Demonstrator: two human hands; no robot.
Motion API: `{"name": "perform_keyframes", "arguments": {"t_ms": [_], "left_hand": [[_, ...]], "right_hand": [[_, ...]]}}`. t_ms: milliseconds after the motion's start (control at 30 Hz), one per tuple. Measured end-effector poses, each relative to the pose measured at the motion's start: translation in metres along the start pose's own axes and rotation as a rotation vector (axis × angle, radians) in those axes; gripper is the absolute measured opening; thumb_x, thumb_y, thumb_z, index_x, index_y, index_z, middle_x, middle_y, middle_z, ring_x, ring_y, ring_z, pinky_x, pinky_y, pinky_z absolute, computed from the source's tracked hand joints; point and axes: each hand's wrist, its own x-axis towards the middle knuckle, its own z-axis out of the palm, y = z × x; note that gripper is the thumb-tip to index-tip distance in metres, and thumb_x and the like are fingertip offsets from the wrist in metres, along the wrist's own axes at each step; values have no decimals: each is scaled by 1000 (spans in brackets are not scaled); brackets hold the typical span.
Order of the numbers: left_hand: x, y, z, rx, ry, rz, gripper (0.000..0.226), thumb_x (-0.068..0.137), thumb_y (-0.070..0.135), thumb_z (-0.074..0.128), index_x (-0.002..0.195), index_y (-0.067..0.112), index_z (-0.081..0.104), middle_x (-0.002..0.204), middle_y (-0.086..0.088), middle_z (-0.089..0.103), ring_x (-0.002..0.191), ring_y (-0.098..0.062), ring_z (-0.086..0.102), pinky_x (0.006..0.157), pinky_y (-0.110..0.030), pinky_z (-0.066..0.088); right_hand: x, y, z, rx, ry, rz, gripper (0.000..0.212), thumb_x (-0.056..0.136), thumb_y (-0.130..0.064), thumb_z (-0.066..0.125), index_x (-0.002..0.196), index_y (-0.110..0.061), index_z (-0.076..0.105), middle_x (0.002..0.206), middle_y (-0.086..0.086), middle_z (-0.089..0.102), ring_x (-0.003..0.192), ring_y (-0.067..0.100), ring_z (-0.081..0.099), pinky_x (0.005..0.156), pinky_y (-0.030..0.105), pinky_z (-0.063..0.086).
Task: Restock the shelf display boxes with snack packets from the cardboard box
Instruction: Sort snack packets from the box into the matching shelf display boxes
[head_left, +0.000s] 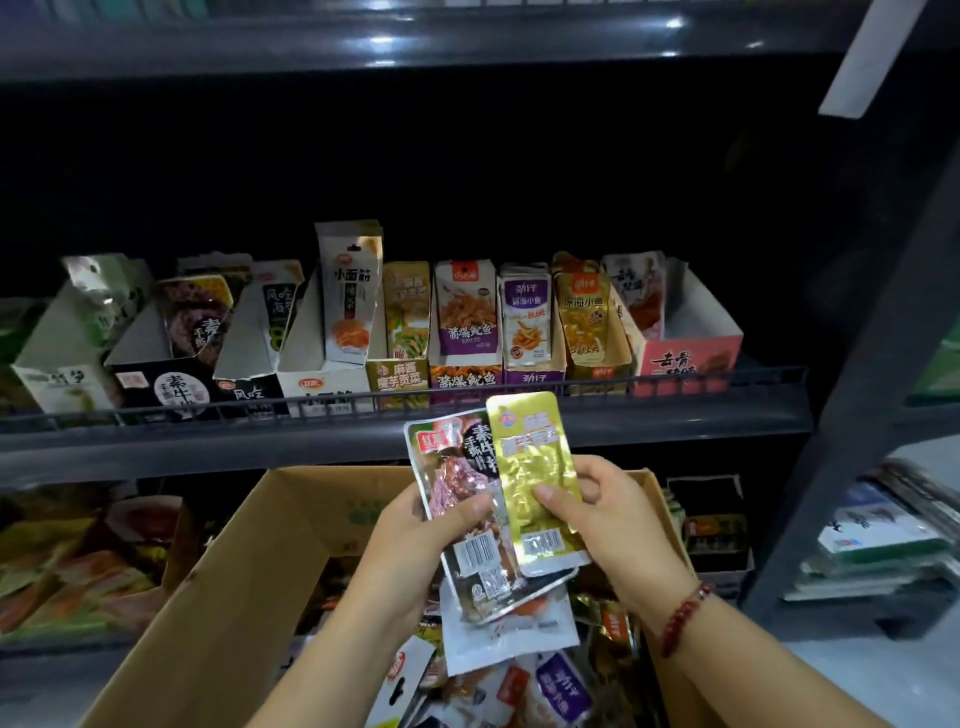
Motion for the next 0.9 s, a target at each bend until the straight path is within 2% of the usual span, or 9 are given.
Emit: {"name": "perform_keyframes", "arguments": {"t_ms": [133, 267, 333, 400, 467, 533, 633, 733, 900], "left_hand": [[-1, -2, 2, 70, 155, 70, 15, 81, 12, 74, 95, 15, 70, 90, -3, 76, 82, -23, 73, 78, -41, 56], [-3, 3, 3, 104, 238, 124, 12, 80, 15, 76, 90, 19, 71, 87, 2, 76, 88, -24, 71, 87, -49, 55], [-4, 8, 7, 96, 221, 145, 14, 80, 16, 77, 92, 18, 71, 87, 2, 76, 85, -23, 72, 83, -46, 56], [-6, 11, 13, 84, 198, 167, 14, 81, 13, 75, 93, 17, 70, 84, 5, 76, 77, -15, 73, 70, -30, 56], [-8, 13, 18, 93, 177, 188, 12, 81, 12, 75, 90, 18, 70, 82, 7, 76, 71, -7, 71, 60, -19, 51], [-9, 14, 22, 87, 159, 186, 11, 81, 11, 75, 89, 17, 71, 81, 8, 76, 71, -6, 71, 58, -15, 49], [-10, 17, 23, 8, 124, 144, 15, 81, 6, 73, 94, 15, 71, 86, 2, 77, 79, -14, 73, 67, -23, 52], [-10, 19, 21, -20, 102, 94, 16, 80, 7, 74, 95, 13, 70, 88, -4, 77, 81, -22, 73, 76, -36, 55], [-10, 24, 9, 2, 110, 100, 17, 80, 5, 74, 96, 11, 69, 87, -6, 77, 79, -25, 74, 75, -40, 57]], "right_hand": [[1, -4, -5, 5, 106, -25, 20, 85, -20, 70, 103, -20, 62, 90, -1, 74, 86, 15, 70, 83, 42, 56], [-8, -17, -7, -99, 243, -171, 16, 92, -24, 61, 102, -34, 67, 76, -21, 71, 73, 12, 69, 66, 32, 58], [-14, -23, -3, -208, 252, -254, 22, 93, -29, 58, 99, -50, 62, 76, -24, 70, 74, 17, 69, 70, 42, 59], [-21, -27, 6, -227, 211, -303, 26, 94, -28, 56, 109, -49, 61, 81, -18, 72, 83, 26, 67, 74, 47, 55], [-25, -30, 13, -196, 123, -309, 28, 96, -29, 53, 120, -38, 61, 96, -23, 70, 95, 27, 64, 82, 43, 53], [-24, -31, 16, -176, 28, -320, 26, 97, -33, 48, 117, -39, 64, 115, -27, 63, 112, 9, 59, 97, 32, 49], [-19, -29, 13, -300, -2, -367, 30, 96, -21, 53, 99, -50, 62, 120, -33, 50, 123, -4, 41, 104, 18, 35], [-14, -30, 8, -363, 21, -388, 40, 89, -9, 62, 98, -48, 59, 120, -30, 47, 116, -4, 46, 99, 16, 40], [-2, -46, 7, -274, -37, -192, 70, 78, -20, 77, 136, -35, 40, 110, -12, 57, 85, 3, 58, 75, 19, 52]]}}
